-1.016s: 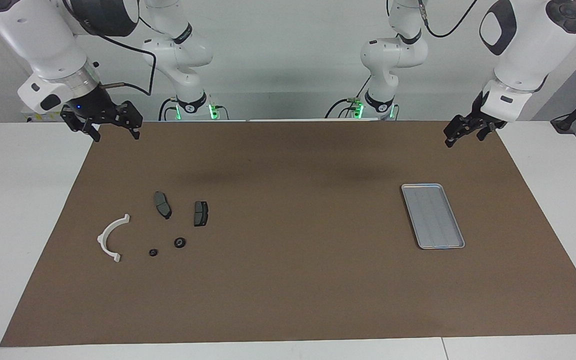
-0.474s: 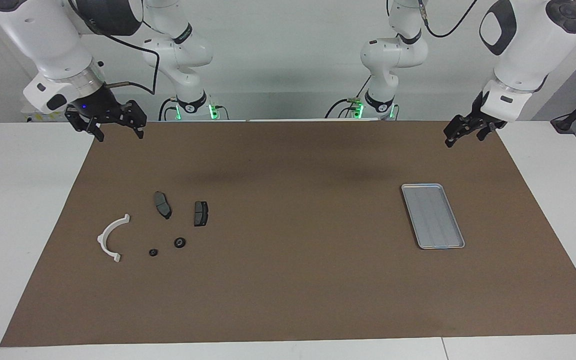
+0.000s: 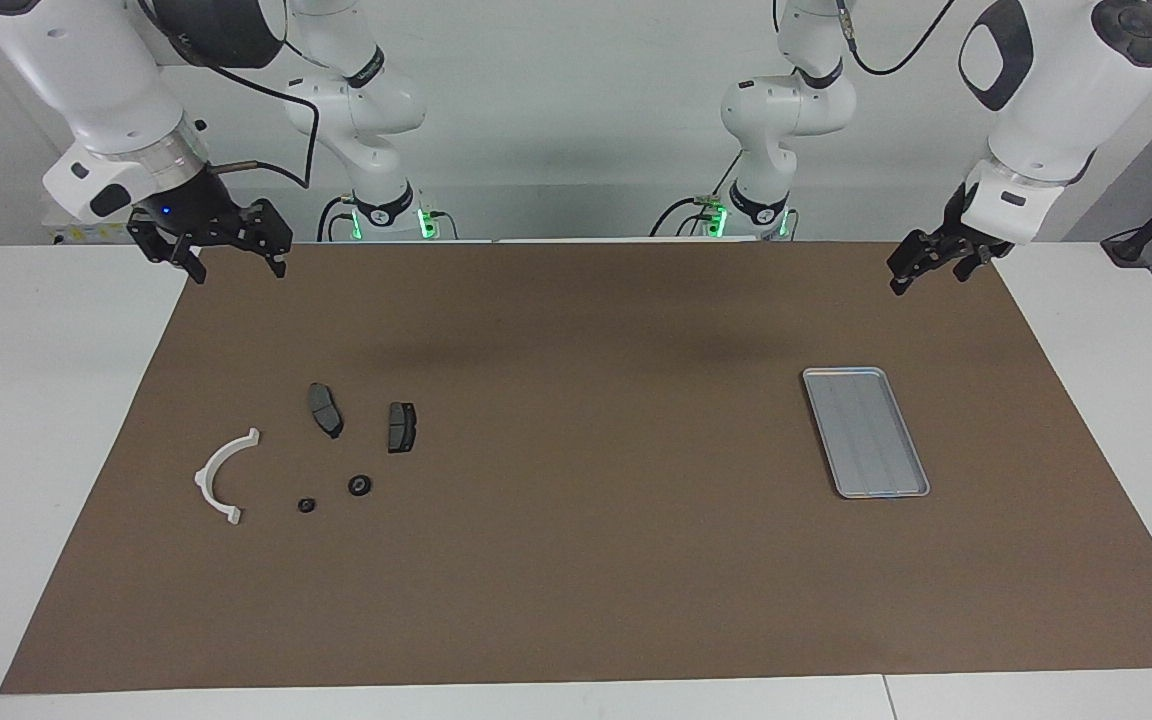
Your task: Place bearing gear from tray to pile
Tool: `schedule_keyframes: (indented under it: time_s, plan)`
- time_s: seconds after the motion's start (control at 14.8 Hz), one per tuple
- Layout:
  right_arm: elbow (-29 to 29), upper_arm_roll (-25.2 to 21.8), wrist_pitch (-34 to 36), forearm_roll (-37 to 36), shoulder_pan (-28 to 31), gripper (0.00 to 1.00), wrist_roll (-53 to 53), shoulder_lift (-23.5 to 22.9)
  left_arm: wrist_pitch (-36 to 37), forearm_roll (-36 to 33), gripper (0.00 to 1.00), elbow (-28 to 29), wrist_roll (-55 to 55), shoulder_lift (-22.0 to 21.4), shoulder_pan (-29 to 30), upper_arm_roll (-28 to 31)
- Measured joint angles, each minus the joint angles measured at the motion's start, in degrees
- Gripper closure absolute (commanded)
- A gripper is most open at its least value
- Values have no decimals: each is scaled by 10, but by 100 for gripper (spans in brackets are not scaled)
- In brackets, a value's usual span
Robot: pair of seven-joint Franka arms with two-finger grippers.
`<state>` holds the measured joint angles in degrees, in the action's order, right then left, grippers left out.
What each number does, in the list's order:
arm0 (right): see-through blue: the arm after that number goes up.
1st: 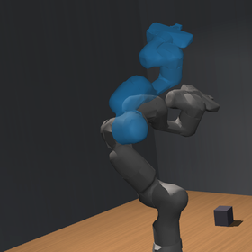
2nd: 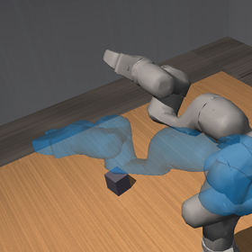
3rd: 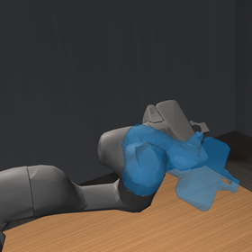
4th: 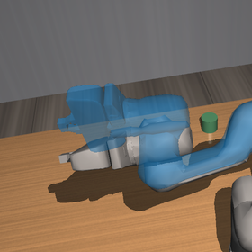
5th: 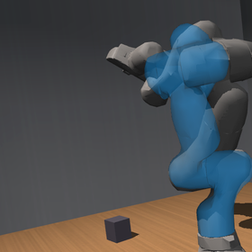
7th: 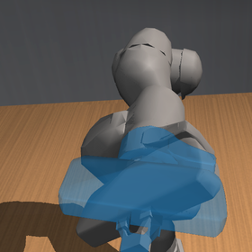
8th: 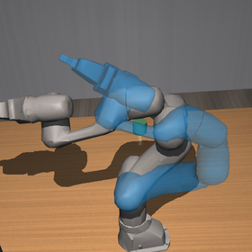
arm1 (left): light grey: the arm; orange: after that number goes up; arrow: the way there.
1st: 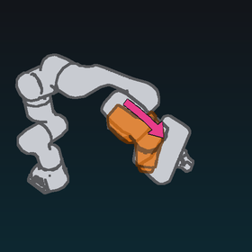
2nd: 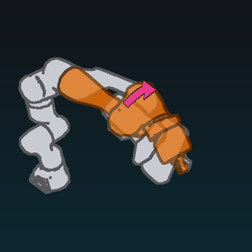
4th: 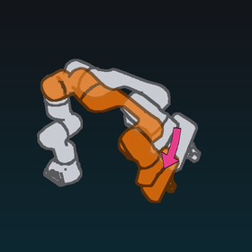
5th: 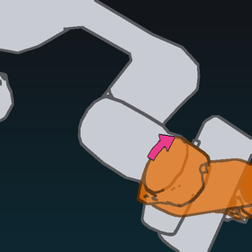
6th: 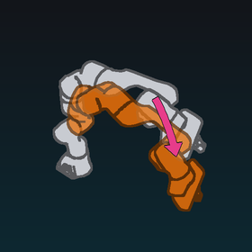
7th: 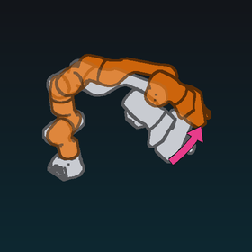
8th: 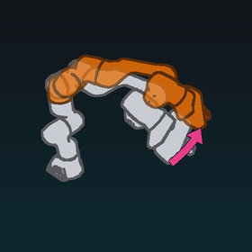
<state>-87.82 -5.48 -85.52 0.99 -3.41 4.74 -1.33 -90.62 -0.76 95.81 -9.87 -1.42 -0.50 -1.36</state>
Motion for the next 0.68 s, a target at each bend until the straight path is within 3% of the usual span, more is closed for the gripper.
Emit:
schedule_keyframes:
  time_s: [0.68]
  plan:
    - [1, 0, -21, 0, 0, 0, -9, 0, 0, 0, 0, 0, 0, 0, 0, 0]
